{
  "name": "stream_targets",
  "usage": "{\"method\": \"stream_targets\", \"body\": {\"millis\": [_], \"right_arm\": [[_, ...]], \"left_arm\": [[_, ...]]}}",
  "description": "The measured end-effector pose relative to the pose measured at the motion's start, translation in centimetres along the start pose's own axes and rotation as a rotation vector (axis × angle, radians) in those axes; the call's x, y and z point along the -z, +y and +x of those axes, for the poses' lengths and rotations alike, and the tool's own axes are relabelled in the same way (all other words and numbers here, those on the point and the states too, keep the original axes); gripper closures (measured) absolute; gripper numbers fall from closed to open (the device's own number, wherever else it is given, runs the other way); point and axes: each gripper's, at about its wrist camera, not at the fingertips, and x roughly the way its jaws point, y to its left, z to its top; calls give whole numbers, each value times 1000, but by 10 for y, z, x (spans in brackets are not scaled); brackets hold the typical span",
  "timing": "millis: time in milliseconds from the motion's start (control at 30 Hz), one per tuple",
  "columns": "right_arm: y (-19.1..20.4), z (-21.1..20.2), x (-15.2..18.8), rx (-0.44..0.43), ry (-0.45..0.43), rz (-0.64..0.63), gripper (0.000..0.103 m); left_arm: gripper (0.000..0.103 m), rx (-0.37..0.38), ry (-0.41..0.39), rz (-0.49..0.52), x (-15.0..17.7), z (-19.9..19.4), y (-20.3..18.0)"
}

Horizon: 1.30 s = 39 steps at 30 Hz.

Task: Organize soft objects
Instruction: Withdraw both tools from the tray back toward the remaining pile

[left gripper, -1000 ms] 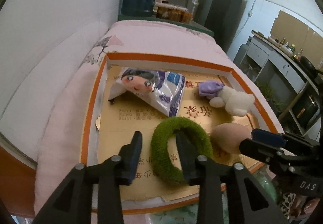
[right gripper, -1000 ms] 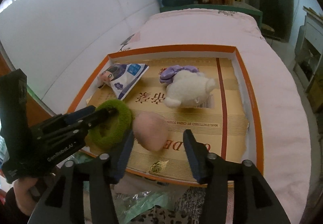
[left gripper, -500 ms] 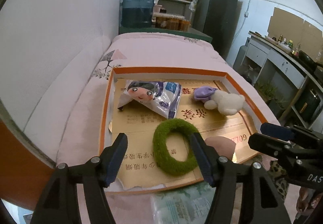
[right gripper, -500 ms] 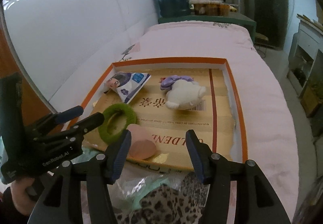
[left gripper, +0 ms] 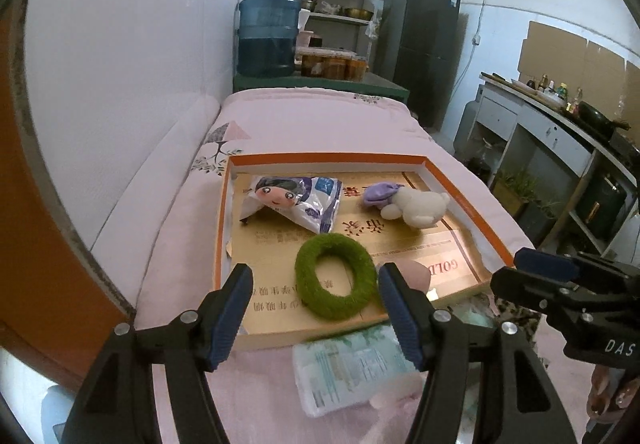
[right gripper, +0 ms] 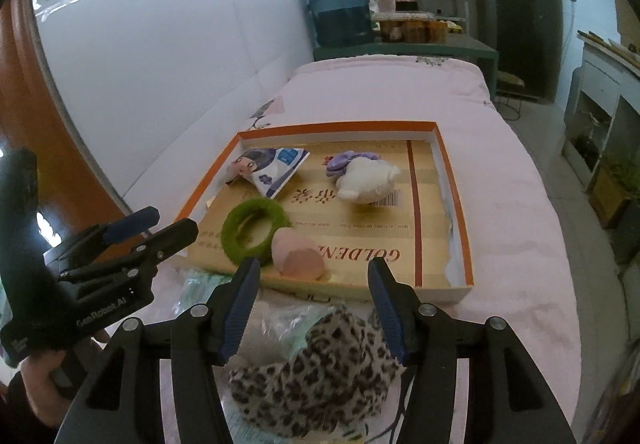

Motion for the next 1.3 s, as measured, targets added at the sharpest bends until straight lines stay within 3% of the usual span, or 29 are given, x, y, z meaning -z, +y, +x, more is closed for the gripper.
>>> {"method": "stream_targets", "body": {"millis": [1300], "right_arm": [[31, -83, 58, 30, -27, -13, 45]], "left_arm": [[38, 61, -40, 2, 38, -90, -15]]}}
